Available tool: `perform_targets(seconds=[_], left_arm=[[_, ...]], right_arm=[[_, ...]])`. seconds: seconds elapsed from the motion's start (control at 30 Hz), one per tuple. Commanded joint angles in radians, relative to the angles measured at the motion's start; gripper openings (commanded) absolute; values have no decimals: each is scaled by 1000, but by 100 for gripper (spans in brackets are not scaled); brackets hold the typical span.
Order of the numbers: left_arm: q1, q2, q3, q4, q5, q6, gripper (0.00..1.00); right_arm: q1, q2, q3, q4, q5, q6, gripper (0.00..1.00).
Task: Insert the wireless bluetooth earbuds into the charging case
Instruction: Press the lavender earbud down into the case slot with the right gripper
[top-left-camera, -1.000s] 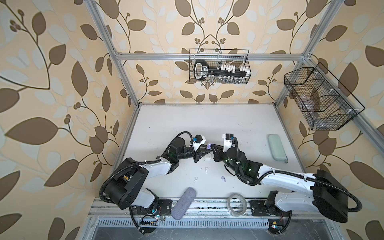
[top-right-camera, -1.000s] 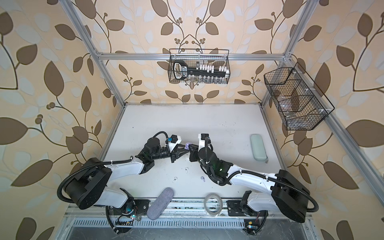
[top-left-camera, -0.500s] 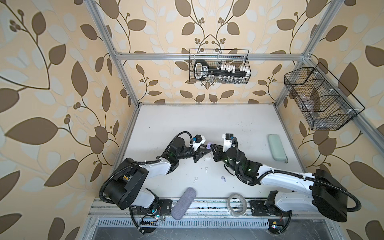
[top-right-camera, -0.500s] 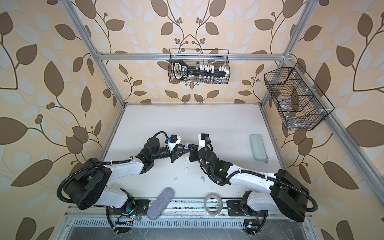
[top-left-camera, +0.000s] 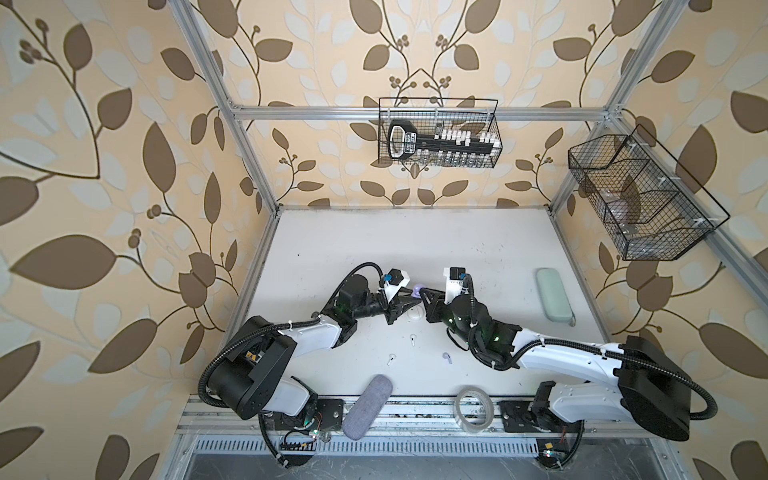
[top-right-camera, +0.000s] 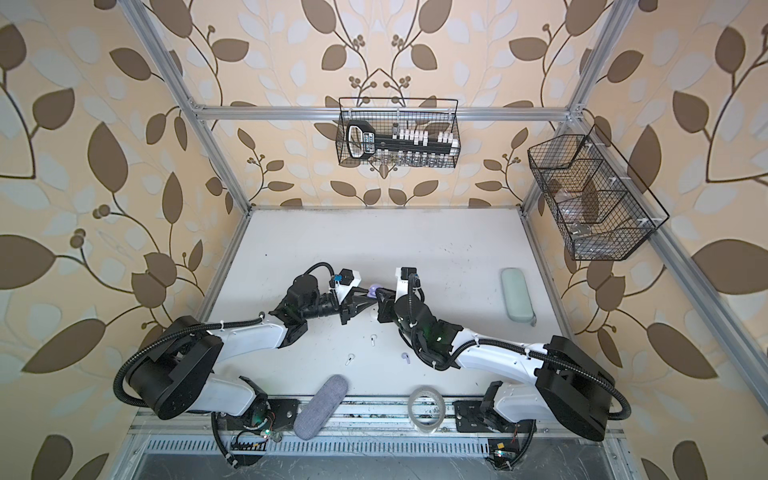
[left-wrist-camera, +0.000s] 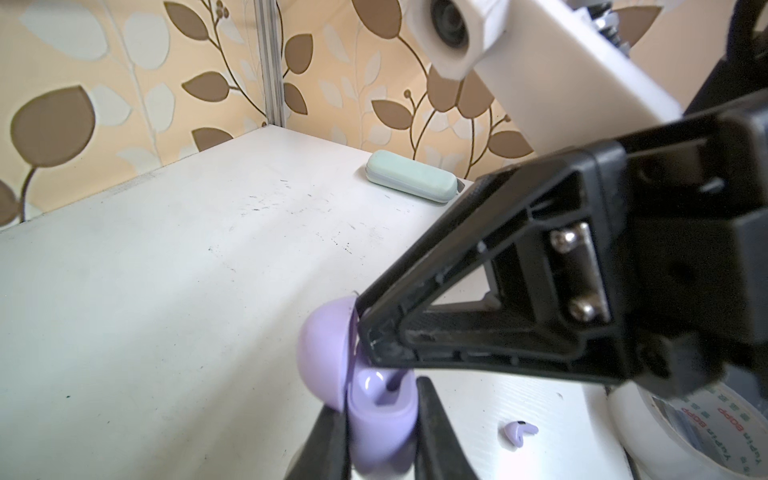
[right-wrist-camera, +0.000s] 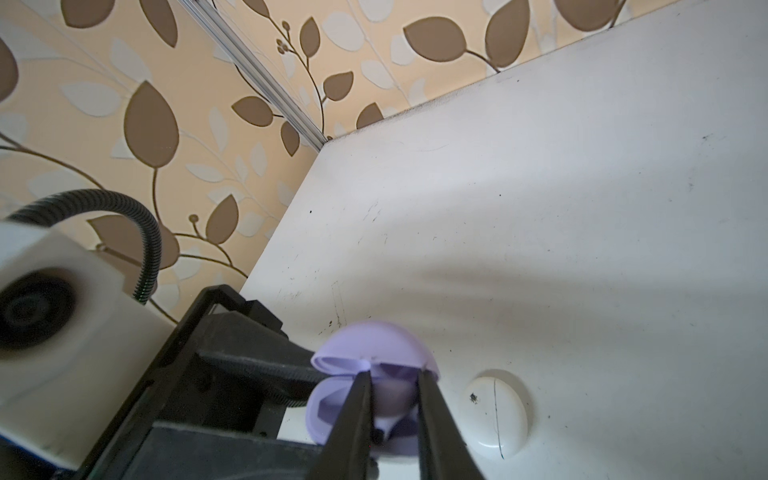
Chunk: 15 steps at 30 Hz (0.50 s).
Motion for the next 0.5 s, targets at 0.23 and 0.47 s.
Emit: perform_targets(seconds=[0.23,0.47], left_arm=[[11,-47,9,85,14,16,0],[11,-40,8,87,17,19,0]], right_arm=[[5,20,1,-27,-15,2,23],[1,20,0,-23,-16,1,31]])
